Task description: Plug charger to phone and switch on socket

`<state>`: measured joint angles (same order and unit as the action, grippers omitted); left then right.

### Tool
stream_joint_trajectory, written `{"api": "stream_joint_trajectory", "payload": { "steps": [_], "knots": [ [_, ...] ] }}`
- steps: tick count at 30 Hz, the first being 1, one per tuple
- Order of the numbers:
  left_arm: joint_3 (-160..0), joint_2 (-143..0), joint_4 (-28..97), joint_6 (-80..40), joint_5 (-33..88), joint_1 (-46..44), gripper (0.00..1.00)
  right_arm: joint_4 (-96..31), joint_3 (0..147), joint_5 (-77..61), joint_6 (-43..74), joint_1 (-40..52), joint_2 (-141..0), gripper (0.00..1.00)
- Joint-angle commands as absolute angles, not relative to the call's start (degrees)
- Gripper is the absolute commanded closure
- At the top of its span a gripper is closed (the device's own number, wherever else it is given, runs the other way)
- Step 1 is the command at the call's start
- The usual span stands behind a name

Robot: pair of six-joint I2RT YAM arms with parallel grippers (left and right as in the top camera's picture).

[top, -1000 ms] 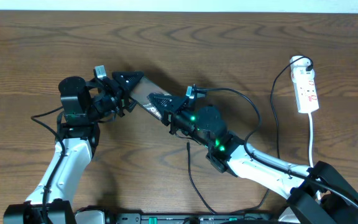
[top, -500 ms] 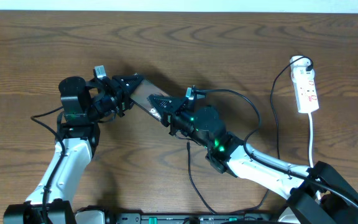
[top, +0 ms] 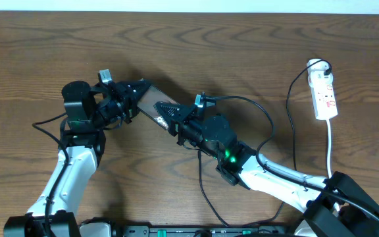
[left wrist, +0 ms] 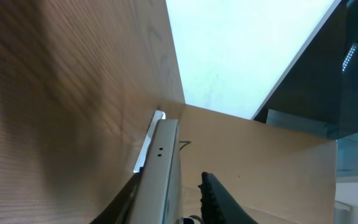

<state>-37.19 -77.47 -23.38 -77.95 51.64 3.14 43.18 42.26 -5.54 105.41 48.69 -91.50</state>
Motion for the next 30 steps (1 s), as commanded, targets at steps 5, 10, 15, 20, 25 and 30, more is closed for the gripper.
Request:
{"api": "stream_joint_trajectory", "payload": {
  "steps": [5, 10, 15, 20, 25, 30],
  "knots": [
    [-37.3, -77.1, -23.6, -77.4, 50.7, 3.2, 0.79, 44.1, 43.1, -5.2, 107.8, 50.7, -91.1, 0.99],
    [-37.3, -77.1, -23.6, -77.4, 50.7, 3.1, 0.81, 44.1, 43.1, -5.2, 107.8, 50.8, -91.1, 0.99],
    [-37.3, -77.1, -23.6, -77.4, 50.5, 3.1, 0.91, 44.1, 43.1, -4.8, 107.7, 51.3, -91.1, 0.99],
    [-37.3, -77.1, -23.6, -77.4, 50.5, 3.1, 0.92, 44.1, 43.1, -4.6, 107.7, 51.5, -91.1, 0.99],
    [-37.3, -77.1, -23.6, -77.4, 50.5, 3.1, 0.92, 43.9, 43.1, -4.6, 107.7, 51.5, -91.1, 0.99],
    [-37.3, -77.1, -23.6, -77.4, 50.5, 3.1, 0.93, 43.9, 43.1, -4.6, 107.7, 51.5, -91.1, 0.99]
  ]
}}
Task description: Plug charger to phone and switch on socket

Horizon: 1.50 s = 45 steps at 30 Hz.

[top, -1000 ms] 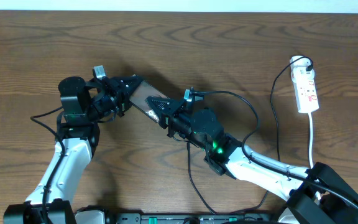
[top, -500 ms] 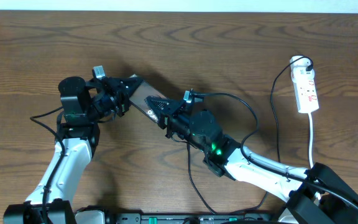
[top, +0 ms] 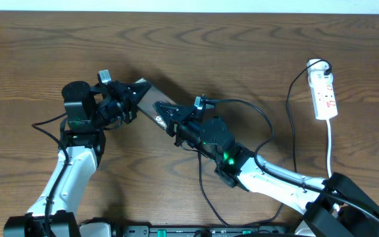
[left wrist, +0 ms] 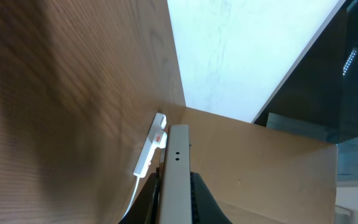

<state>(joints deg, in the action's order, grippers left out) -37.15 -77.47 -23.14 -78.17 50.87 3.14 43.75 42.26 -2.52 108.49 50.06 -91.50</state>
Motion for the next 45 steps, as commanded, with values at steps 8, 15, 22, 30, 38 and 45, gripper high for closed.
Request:
{"api": "stream_joint_trajectory", "payload": {
  "steps": [8, 15, 22, 30, 38, 45],
  "knots": [
    [-37.3, -77.1, -23.1, -77.4, 50.5, 3.2, 0.92, 43.7, 43.1, -4.6, 106.2, 51.5, -91.1, 0.44],
    [-37.3, -77.1, -23.2, -77.4, 50.3, 3.2, 0.93, 43.4, 43.1, -4.6, 106.2, 51.5, -91.1, 0.01],
    [-37.3, -77.1, -21.8, -76.1, 50.5, 6.7, 0.93, 43.5, 43.0, -4.8, 103.7, 50.6, -91.1, 0.01],
    [-37.3, -77.1, -21.2, -71.0, 54.0, 15.5, 0.93, 42.7, 42.9, -10.4, 95.5, 47.9, -91.1, 0.01],
    [-37.3, -77.1, -21.3, -58.3, 67.1, 24.1, 0.93, 40.8, 43.0, -21.8, 82.7, 42.2, -91.1, 0.01],
    [-37.3, -77.2, -21.3, -51.0, 73.9, 25.1, 0.92, 34.0, 43.5, -31.9, 70.4, 36.3, -91.1, 0.01]
  ]
}}
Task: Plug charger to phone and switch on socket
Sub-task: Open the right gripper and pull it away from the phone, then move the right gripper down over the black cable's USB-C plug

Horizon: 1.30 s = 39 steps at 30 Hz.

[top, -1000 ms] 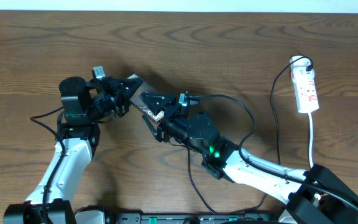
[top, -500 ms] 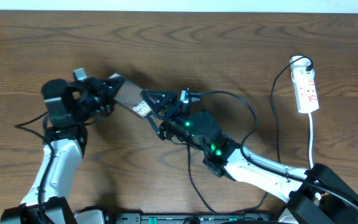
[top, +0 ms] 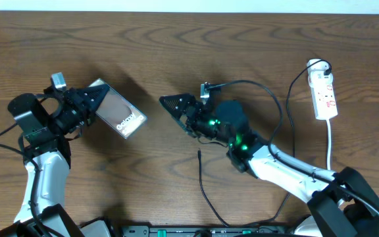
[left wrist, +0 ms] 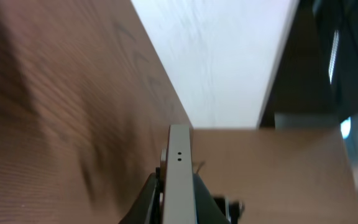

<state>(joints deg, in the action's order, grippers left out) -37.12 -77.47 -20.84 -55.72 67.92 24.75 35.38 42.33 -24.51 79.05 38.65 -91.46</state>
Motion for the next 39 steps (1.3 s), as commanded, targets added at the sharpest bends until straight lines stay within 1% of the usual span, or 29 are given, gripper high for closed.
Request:
{"api": "stream_joint_trajectory", "payload": {
  "steps": [1, 6, 9, 13, 15, 16, 18, 22, 26, 30, 39],
  "knots": [
    [-37.3, -77.2, -21.9, -51.0, 73.9, 25.1, 0.93, 32.4, 44.2, -34.6, 69.5, 34.9, -91.1, 0.01],
    [-37.3, -77.8, -24.7, -51.0, 73.8, 25.1, 0.93, 19.8, 49.6, -45.0, 64.0, 29.6, -91.1, 0.01],
    [-37.3, -78.2, -24.7, -51.0, 73.0, 25.1, 0.93, 4.1, 54.8, -45.3, 57.6, 28.9, -91.1, 0.01],
    [-37.3, -78.5, -24.7, -51.0, 72.9, 25.1, 0.93, -18.4, 63.1, -39.3, 49.0, 28.9, -91.1, 0.01],
    [-37.3, -78.6, -24.7, -51.0, 72.9, 25.1, 0.92, -27.9, 66.7, -35.3, 46.7, 28.9, -91.1, 0.01],
    [-37.3, -78.7, -24.7, -51.0, 72.9, 25.1, 0.92, -36.0, 69.1, -31.3, 45.4, 29.0, -91.1, 0.01],
    [-37.3, -78.7, -24.7, -51.0, 72.9, 25.1, 0.92, -43.8, 70.0, -25.7, 44.9, 29.8, -91.1, 0.01],
    [-37.3, -78.7, -24.4, -51.0, 72.9, 25.1, 0.93, -50.4, 69.0, -18.5, 44.9, 32.6, -91.1, 0.01],
    [-37.3, -78.7, -24.4, -51.0, 72.9, 25.1, 0.92, -53.4, 68.9, -18.4, 43.7, 35.4, -91.1, 0.01],
    [-37.3, -78.7, -24.4, -51.0, 72.8, 25.1, 0.93, -51.3, 68.9, -18.6, 43.9, 37.6, -91.1, 0.01],
    [-37.3, -78.7, -24.6, -50.3, 69.8, 25.1, 0.93, -57.7, 69.0, -18.6, 46.7, 36.8, -93.5, 0.01]
  ]
}}
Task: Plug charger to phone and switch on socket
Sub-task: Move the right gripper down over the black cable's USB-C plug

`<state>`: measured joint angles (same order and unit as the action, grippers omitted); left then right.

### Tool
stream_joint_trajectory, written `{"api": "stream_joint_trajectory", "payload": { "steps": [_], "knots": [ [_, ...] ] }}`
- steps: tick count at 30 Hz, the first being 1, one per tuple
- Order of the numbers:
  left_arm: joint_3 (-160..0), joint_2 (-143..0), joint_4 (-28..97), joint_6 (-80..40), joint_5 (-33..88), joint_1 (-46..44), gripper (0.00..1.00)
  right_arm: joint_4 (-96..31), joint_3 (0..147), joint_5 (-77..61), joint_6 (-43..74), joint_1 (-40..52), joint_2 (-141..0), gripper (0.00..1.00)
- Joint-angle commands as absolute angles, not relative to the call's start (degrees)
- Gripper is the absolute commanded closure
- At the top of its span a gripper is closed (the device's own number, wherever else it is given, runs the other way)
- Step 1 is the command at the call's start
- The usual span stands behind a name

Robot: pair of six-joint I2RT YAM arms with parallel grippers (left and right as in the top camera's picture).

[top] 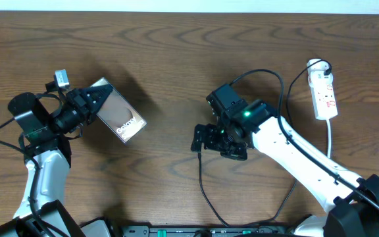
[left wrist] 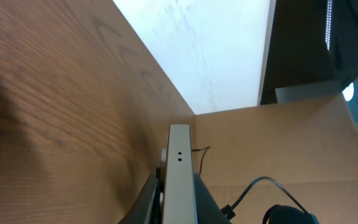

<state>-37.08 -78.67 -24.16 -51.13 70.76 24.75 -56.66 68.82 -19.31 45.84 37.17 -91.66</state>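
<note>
The phone [top: 118, 118], dark-screened with a pale frame, is held off the table at the left, tilted, with my left gripper [top: 89, 104] shut on its upper end. In the left wrist view the phone's pale edge [left wrist: 179, 168] stands edge-on between the black fingers [left wrist: 148, 200]. My right gripper [top: 201, 139] hangs at the table's middle, fingers apart, directly above the loose end of the black charger cable [top: 199, 158]. Nothing shows between its fingers. The white socket strip [top: 323, 92] lies at the far right.
The black cable runs from its loose end toward the front edge [top: 217, 214], and another loop [top: 288, 99] leads up to the strip's plug. The white cord [top: 329, 148] of the strip trails toward the front right.
My right arm has swung back and turned, so its gripper went from pointing left at mid-table to hanging over the cable's loose end. The left gripper still holds the phone in much the same place.
At first both grippers met at the phone near mid-table, the left on its upper end, the right at its lower end. Then the left gripper held the phone alone farther left, the right gripper empty. Now the right gripper is over the cable end.
</note>
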Motion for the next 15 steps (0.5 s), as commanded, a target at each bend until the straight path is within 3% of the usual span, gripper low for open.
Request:
{"api": "stream_joint_trajectory", "payload": {
  "steps": [1, 8, 15],
  "knots": [
    [-37.3, -78.7, -24.6, -49.6, 69.8, 25.1, 0.92, -58.1, 69.0, -18.8, 46.7, 36.8, -94.3, 0.01],
    [-37.3, -78.7, -24.5, -48.4, 69.8, 25.1, 0.93, -58.7, 69.6, -21.6, 46.0, 37.2, -102.1, 0.06],
    [-37.3, -78.7, -24.5, -48.4, 69.8, 25.1, 0.93, -58.7, 70.7, -21.4, 44.1, 37.6, -106.5, 0.01]
  ]
}}
